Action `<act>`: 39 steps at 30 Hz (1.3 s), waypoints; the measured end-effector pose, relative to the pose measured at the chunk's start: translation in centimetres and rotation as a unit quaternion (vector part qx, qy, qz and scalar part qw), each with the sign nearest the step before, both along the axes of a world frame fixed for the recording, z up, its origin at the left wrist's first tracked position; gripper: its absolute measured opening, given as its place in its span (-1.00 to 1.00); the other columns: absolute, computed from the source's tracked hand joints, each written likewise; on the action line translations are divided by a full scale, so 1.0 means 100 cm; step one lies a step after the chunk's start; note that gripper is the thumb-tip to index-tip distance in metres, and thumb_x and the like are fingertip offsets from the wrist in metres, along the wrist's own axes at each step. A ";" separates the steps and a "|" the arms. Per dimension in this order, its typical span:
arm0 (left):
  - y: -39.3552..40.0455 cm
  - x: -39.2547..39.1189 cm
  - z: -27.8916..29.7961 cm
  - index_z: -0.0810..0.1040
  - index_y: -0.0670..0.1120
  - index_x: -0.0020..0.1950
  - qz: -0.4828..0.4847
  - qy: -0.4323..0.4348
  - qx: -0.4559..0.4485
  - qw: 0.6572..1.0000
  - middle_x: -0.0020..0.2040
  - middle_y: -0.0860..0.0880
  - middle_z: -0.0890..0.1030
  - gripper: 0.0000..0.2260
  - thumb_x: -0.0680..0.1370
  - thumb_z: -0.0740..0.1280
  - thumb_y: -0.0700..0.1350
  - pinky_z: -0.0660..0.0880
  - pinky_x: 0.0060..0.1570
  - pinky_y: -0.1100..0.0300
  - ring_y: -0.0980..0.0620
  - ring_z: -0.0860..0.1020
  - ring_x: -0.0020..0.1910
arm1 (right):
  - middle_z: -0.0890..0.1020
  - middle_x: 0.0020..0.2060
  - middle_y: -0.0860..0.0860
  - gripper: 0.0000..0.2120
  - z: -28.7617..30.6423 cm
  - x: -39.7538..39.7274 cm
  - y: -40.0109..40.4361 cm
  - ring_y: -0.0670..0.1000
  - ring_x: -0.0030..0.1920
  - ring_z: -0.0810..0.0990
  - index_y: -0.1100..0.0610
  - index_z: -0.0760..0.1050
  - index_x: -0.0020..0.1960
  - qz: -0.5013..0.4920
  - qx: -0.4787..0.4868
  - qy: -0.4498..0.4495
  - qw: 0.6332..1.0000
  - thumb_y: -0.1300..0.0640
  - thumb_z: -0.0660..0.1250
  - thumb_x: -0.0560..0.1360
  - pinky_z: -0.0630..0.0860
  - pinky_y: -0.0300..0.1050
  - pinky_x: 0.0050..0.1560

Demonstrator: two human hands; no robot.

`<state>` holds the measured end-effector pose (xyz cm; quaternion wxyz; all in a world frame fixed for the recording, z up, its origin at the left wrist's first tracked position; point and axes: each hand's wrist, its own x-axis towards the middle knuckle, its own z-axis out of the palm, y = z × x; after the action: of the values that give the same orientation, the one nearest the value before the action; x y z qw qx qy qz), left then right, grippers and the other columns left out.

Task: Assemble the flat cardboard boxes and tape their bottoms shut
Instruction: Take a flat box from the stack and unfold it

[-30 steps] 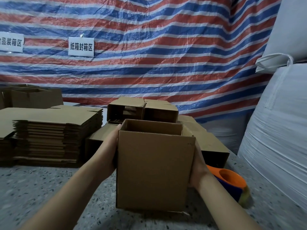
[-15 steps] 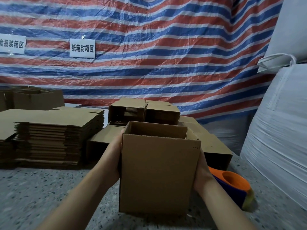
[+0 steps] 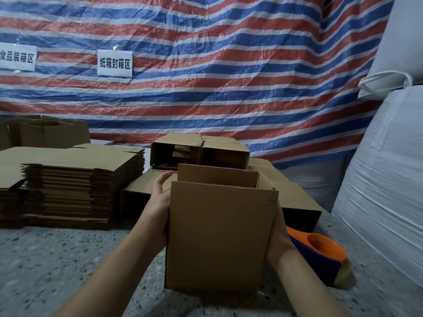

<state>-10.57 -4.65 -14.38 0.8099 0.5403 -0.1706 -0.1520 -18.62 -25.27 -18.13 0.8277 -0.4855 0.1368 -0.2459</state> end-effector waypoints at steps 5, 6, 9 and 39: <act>0.006 0.004 -0.005 0.55 -0.14 0.03 -0.065 -0.054 0.022 0.996 -0.30 -0.12 0.59 -0.92 0.59 0.29 -0.18 0.49 -0.50 0.18 0.01 0.56 -0.43 | 0.71 -0.35 0.04 -0.31 0.000 -0.001 0.000 -0.01 -0.39 0.69 0.01 0.71 -0.38 0.016 0.005 -0.016 1.000 -0.36 0.05 0.59 0.59 -0.16 -0.43; 0.007 0.006 -0.006 0.57 -0.14 0.01 -0.071 -0.056 0.026 0.996 -0.31 -0.11 0.59 -0.91 0.57 0.31 -0.16 0.48 -0.50 0.19 0.02 0.55 -0.44 | 0.72 -0.34 0.04 -0.31 0.000 -0.002 0.000 -0.01 -0.37 0.70 0.00 0.72 -0.36 0.019 0.000 -0.021 1.000 -0.36 0.04 0.59 0.59 -0.15 -0.42; 0.010 0.007 -0.007 0.65 -0.07 -0.04 -0.087 -0.065 0.023 0.994 -0.31 -0.10 0.61 -0.83 0.41 0.39 -0.06 0.49 -0.48 0.19 0.01 0.56 -0.42 | 0.75 -0.24 0.06 -0.34 0.000 -0.005 0.001 0.02 -0.28 0.74 -0.02 0.75 -0.25 0.027 -0.023 -0.036 0.999 -0.38 0.03 0.57 0.62 -0.13 -0.38; 0.026 0.017 -0.010 0.62 -0.01 0.20 -0.114 -0.210 0.112 0.965 0.14 -0.21 0.64 -0.07 0.17 0.16 0.66 0.48 0.17 -0.23 -0.25 0.60 0.15 | 0.62 -0.47 -0.06 -0.51 0.015 -0.007 -0.006 -0.11 -0.46 0.62 -0.06 0.64 -0.44 0.097 -0.139 -0.029 0.985 0.00 0.18 0.60 0.53 -0.23 -0.45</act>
<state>-8.87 -2.07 -15.33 0.6677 0.6241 -0.3792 -0.1443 -19.31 -25.91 -16.66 0.7756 -0.5995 0.0295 -0.1955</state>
